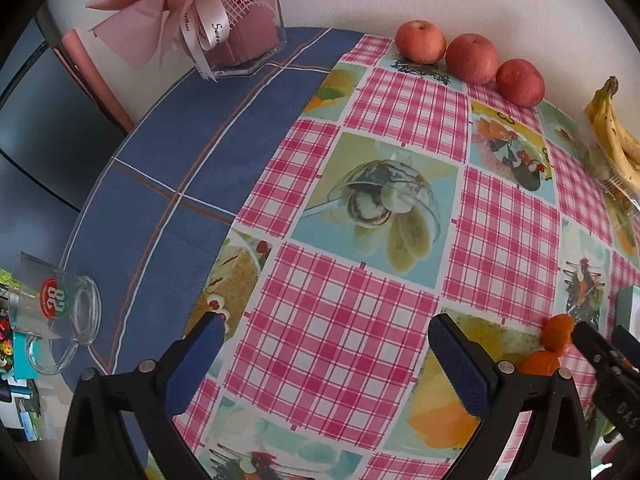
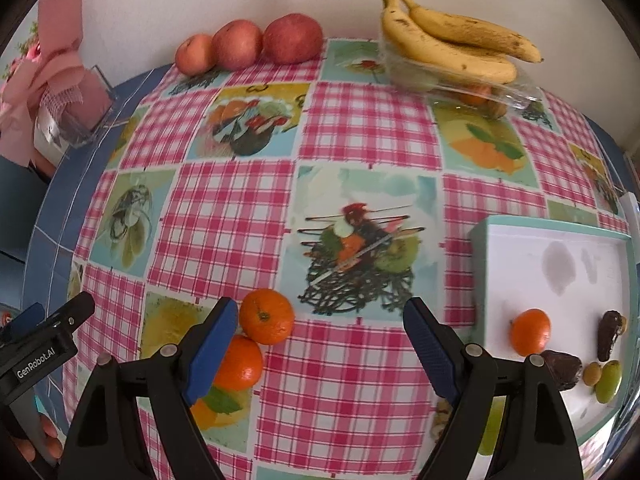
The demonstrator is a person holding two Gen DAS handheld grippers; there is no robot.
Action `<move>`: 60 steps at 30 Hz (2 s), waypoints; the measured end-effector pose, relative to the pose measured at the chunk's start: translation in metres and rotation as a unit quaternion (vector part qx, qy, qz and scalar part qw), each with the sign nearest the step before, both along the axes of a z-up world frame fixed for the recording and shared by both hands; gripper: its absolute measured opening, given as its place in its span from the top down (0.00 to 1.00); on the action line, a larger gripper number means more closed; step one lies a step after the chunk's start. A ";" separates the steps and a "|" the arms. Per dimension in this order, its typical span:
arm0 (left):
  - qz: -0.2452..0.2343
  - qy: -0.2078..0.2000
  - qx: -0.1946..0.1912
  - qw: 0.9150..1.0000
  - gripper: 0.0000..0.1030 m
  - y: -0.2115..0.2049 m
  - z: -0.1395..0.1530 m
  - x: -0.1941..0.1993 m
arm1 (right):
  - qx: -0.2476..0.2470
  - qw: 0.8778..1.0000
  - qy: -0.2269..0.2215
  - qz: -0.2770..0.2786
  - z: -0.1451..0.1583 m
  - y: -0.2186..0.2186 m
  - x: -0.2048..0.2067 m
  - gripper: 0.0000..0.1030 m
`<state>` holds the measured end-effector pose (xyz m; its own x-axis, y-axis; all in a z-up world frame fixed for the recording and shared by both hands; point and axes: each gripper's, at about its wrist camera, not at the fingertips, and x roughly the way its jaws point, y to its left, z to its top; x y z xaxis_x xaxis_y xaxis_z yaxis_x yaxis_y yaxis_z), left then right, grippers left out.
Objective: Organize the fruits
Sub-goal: 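Withdraw both open tools from the tray toward the remaining mandarins, then close the right tool on a mandarin on the tablecloth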
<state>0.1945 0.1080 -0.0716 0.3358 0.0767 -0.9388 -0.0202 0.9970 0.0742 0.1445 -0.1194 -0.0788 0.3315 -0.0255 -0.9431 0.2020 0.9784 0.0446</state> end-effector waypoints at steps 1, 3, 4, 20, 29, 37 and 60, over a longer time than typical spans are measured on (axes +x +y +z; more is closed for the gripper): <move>-0.001 0.001 0.000 1.000 0.00 0.000 -0.001 0.000 | 0.000 1.000 0.002 0.002 -0.003 0.003 0.001 0.17; -0.001 0.002 -0.001 1.000 0.00 0.001 -0.004 0.001 | 0.002 1.000 0.006 0.005 -0.009 0.007 0.002 0.17; 0.001 0.004 -0.003 1.000 0.00 0.001 -0.006 0.002 | 0.003 1.000 0.007 0.006 -0.012 0.009 0.003 0.17; 0.007 0.015 -0.008 1.000 0.00 0.002 -0.018 0.010 | -0.001 1.000 0.010 0.014 -0.029 0.025 0.010 0.47; 0.005 0.013 -0.003 1.000 0.00 0.003 -0.017 0.007 | 0.008 1.000 0.007 0.025 -0.026 0.030 0.010 0.63; 0.000 0.008 -0.009 1.000 0.00 -0.003 -0.008 0.007 | 0.012 1.000 0.005 0.019 -0.018 0.022 0.006 0.63; -0.100 0.011 -0.133 0.986 0.11 -0.082 0.017 -0.017 | 0.008 0.998 -0.032 -0.048 0.040 -0.062 -0.043 0.63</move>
<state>0.1777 0.0259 -0.0544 0.2981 -0.2400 -0.9238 0.1782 0.9648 -0.1932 0.1014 -0.1814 -0.0387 0.3872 -0.0454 -0.9209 0.2910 0.9537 0.0754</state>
